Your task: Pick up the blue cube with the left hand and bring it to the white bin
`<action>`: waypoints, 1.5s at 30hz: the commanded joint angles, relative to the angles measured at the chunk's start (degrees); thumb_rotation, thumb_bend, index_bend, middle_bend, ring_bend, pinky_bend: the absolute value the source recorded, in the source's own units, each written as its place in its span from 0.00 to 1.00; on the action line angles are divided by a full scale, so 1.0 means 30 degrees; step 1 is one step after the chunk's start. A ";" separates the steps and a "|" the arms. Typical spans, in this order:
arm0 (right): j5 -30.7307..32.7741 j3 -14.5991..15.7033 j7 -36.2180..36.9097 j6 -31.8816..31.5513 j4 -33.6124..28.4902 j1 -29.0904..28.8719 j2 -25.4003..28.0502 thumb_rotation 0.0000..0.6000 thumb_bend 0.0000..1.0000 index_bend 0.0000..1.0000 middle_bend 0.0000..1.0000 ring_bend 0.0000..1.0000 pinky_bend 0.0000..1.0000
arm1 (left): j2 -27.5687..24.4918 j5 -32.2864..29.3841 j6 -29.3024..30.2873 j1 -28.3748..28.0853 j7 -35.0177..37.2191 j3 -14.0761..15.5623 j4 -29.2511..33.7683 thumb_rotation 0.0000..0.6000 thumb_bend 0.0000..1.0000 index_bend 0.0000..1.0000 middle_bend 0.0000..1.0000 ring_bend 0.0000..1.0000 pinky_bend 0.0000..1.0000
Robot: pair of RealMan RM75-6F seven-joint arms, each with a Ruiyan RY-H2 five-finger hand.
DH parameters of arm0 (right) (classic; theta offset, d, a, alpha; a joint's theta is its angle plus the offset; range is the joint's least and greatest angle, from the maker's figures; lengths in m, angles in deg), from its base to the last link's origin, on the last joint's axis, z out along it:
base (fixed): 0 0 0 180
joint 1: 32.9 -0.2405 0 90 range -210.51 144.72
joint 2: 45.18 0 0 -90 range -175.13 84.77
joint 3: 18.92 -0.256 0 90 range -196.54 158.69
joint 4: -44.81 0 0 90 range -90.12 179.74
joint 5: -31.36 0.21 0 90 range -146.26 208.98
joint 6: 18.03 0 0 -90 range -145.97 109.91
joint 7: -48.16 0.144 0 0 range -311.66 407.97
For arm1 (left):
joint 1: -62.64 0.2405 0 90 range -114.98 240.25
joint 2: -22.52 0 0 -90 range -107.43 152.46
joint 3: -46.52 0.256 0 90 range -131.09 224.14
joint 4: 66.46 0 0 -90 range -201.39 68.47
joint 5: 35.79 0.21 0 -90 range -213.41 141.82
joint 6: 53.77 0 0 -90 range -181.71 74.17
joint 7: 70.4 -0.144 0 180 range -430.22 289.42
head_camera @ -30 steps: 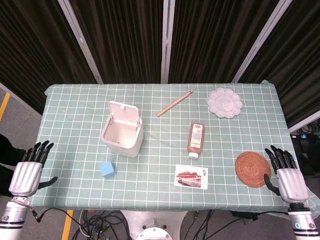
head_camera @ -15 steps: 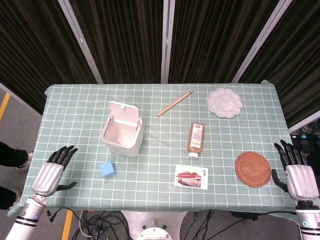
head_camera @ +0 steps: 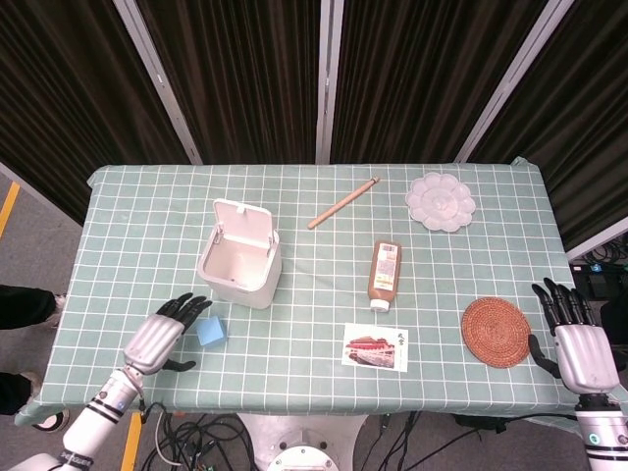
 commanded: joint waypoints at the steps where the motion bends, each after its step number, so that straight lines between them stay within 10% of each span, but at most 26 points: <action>1: 0.0029 0.0000 0.0056 0.0021 0.0059 0.0005 -0.0002 1.00 0.36 0.00 0.00 0.00 0.00 | 0.0425 -0.0304 -0.0423 -0.0389 -0.0235 -0.0160 -0.0343 1.00 0.00 0.10 0.10 0.03 0.18; 33: 0.0325 0.0051 0.0993 0.0278 0.0974 0.0082 -0.0283 1.00 0.36 0.00 0.00 0.00 0.00 | 0.2894 -0.0346 0.0510 -0.1184 0.0197 -0.0029 -0.2650 1.00 0.29 0.46 0.46 0.42 0.62; 45: 0.0333 0.0003 0.0913 0.0273 0.0890 0.0059 -0.0273 1.00 0.36 0.00 0.00 0.00 0.00 | -0.0851 -0.0499 0.3695 0.0428 -0.1601 -0.0087 0.1084 1.00 0.31 0.49 0.48 0.44 0.65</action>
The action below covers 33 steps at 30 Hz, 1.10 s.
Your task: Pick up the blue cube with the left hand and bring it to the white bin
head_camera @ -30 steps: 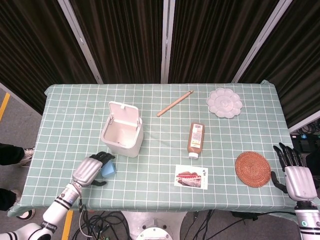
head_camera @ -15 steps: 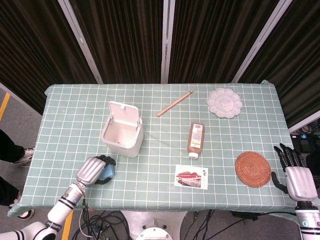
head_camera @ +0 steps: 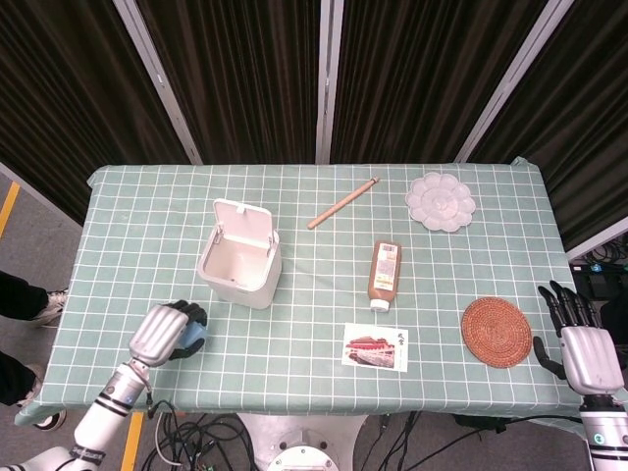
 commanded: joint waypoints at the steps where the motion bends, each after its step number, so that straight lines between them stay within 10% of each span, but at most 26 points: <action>1: -0.0033 -0.0007 -0.0045 -0.0003 -0.0040 -0.0020 -0.0006 1.00 0.36 0.00 0.00 0.00 0.00 | -0.1925 -0.0418 0.1535 0.0892 -0.0887 -0.0273 0.1679 1.00 0.31 0.49 0.48 0.44 0.65; 14: -0.0164 -0.0001 -0.0573 0.0059 -0.0469 -0.0145 -0.0029 1.00 0.36 0.00 0.00 0.00 0.00 | -0.6320 -0.0815 0.2615 0.0065 -0.1207 -0.3188 0.5065 1.00 0.31 0.49 0.49 0.45 0.65; 33: 0.0129 0.0070 -0.0408 0.0377 0.0052 -0.0159 -0.0345 1.00 0.36 0.00 0.00 0.00 0.00 | -0.1271 -0.1983 -0.2490 -0.6643 -0.0140 -0.5886 0.1255 1.00 0.31 0.49 0.49 0.45 0.65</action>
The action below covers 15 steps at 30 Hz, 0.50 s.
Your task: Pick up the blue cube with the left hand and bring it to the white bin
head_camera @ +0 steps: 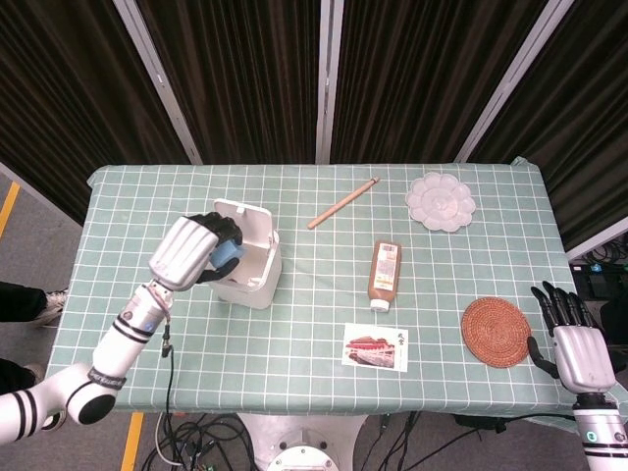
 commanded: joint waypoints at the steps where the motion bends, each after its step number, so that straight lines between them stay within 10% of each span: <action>1: 0.0026 0.0011 0.0034 0.0042 0.0060 -0.0004 -0.0037 1.00 0.36 0.00 0.00 0.00 0.00 | 0.0849 -0.0260 -0.0470 -0.0690 0.0220 -0.0062 -0.0657 1.00 0.31 0.48 0.48 0.45 0.65; 9: 0.0153 -0.0014 0.0238 0.0086 0.0247 0.0023 -0.0012 1.00 0.36 0.00 0.00 0.00 0.00 | 0.1165 -0.0008 -0.0389 -0.1021 0.1631 0.0244 -0.0929 1.00 0.01 0.11 0.17 0.15 0.39; 15: 0.0055 0.0028 0.0224 0.0116 0.0216 -0.0011 -0.0109 1.00 0.36 0.00 0.00 0.00 0.00 | 0.0471 0.0632 0.0796 -0.0359 0.1195 0.0766 -0.0418 1.00 0.00 0.08 0.13 0.12 0.32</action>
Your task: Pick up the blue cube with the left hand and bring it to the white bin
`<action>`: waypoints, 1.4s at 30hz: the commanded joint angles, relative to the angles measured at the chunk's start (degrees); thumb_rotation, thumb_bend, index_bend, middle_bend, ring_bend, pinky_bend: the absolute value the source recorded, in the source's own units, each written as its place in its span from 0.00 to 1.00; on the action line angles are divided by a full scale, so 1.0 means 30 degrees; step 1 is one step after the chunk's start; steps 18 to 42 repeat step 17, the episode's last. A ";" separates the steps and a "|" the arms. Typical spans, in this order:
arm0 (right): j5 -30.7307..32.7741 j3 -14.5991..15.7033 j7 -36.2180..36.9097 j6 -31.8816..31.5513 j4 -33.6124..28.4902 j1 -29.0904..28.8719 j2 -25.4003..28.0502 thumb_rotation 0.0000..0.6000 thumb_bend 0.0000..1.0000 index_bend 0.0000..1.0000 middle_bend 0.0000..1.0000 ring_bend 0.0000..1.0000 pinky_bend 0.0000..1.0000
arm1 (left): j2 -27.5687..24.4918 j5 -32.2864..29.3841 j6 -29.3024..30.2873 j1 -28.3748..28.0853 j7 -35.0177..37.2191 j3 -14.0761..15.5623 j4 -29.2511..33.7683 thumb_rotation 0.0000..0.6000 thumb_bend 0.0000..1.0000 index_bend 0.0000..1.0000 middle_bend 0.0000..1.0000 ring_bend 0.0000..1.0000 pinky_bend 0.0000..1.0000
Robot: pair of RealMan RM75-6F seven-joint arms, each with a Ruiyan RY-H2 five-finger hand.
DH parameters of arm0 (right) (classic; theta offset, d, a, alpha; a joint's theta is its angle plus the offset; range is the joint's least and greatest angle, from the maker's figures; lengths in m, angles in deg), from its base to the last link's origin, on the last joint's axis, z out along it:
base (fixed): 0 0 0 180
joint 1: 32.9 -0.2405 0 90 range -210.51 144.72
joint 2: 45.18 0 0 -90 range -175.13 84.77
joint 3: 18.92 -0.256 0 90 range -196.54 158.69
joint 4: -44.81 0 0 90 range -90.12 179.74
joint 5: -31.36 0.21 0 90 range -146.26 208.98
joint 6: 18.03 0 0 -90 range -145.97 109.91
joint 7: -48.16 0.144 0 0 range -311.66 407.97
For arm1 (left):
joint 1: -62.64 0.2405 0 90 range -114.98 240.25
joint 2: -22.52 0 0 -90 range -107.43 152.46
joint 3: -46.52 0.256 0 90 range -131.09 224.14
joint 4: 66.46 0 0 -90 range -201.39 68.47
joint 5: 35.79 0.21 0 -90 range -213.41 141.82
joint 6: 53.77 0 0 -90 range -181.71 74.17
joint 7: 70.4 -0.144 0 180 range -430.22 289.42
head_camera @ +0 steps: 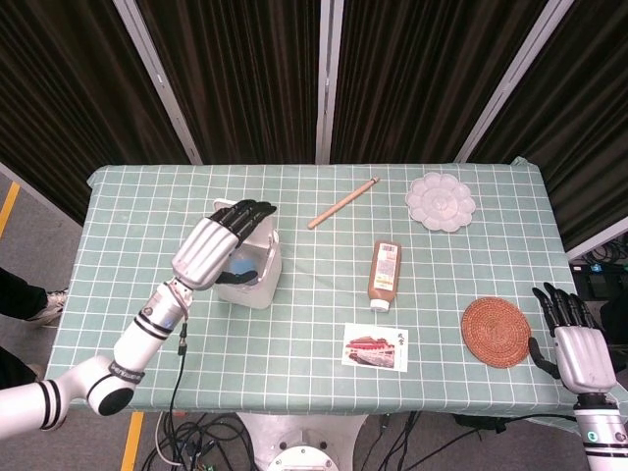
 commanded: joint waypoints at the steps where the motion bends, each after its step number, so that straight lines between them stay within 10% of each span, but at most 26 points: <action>1: -0.0057 0.0003 0.0007 -0.0042 -0.0040 -0.0003 -0.0002 1.00 0.36 0.00 0.00 0.00 0.00 | -0.0838 0.0276 0.0750 0.0708 -0.0485 0.0452 0.0754 1.00 0.00 0.09 0.13 0.12 0.32; 15: -0.0460 0.0134 -0.0512 -0.0326 -0.0511 0.0060 0.0071 1.00 0.36 0.00 0.00 0.00 0.00 | -0.3421 -0.0566 0.7257 0.9575 -0.2840 0.6229 0.0967 1.00 0.00 0.15 0.16 0.12 0.29; 42: -0.0525 0.0177 -0.0706 -0.0299 -0.0632 0.0037 -0.0012 1.00 0.36 0.00 0.00 0.00 0.00 | -0.3201 -0.0536 0.7459 1.0020 -0.2483 0.6421 0.0435 1.00 0.00 0.15 0.15 0.10 0.27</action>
